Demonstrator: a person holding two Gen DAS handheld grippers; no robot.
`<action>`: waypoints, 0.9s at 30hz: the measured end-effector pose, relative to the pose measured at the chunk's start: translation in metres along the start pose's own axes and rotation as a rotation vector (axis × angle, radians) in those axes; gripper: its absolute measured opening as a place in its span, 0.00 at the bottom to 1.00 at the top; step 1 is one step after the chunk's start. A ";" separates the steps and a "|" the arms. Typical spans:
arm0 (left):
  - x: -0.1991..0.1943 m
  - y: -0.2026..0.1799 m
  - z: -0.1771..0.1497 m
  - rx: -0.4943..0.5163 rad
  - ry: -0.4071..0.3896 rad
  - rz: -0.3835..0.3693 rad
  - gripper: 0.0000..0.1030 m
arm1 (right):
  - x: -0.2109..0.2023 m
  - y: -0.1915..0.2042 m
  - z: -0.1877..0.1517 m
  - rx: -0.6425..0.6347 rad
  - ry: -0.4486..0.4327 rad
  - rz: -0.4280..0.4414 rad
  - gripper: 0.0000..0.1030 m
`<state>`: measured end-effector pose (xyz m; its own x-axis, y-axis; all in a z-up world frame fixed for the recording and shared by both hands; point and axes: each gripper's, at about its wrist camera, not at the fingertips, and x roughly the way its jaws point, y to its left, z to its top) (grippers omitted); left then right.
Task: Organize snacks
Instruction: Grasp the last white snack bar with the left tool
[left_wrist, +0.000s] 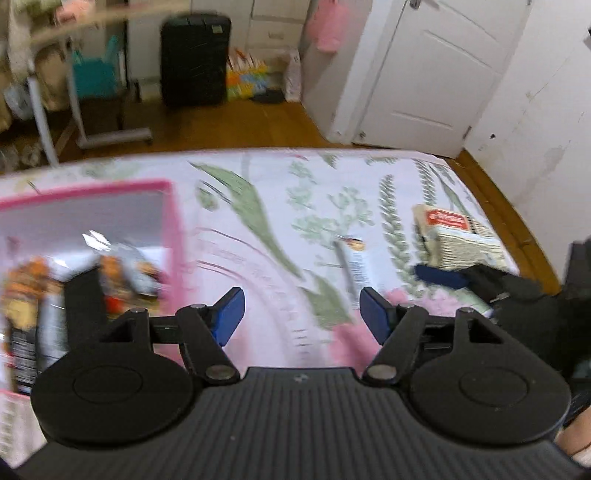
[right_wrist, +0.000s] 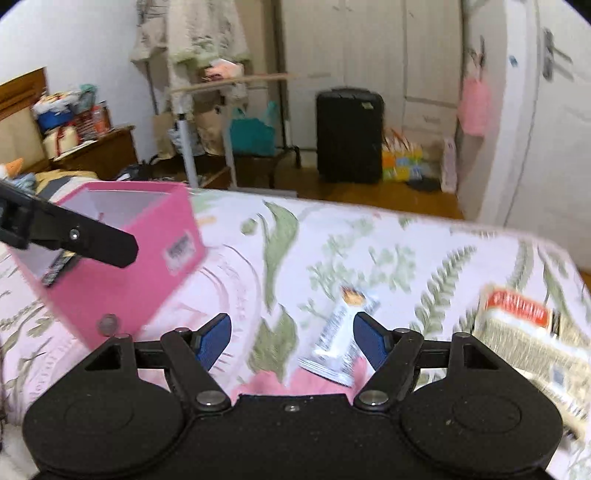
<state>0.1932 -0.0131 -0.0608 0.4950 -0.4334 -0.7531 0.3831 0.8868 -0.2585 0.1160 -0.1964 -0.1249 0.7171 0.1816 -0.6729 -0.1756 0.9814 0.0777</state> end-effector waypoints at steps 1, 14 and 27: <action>0.012 -0.004 0.001 -0.015 0.010 -0.016 0.65 | 0.008 -0.005 -0.004 0.021 0.008 0.001 0.71; 0.147 -0.038 0.005 -0.021 0.103 -0.068 0.24 | 0.055 -0.040 -0.032 0.166 -0.001 0.055 0.45; 0.111 -0.038 -0.003 -0.095 0.181 -0.168 0.22 | 0.014 -0.015 -0.023 0.169 0.038 0.035 0.36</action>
<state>0.2309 -0.0946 -0.1363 0.2795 -0.5472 -0.7889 0.3684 0.8199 -0.4382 0.1127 -0.2104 -0.1525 0.6863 0.2164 -0.6944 -0.0817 0.9716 0.2220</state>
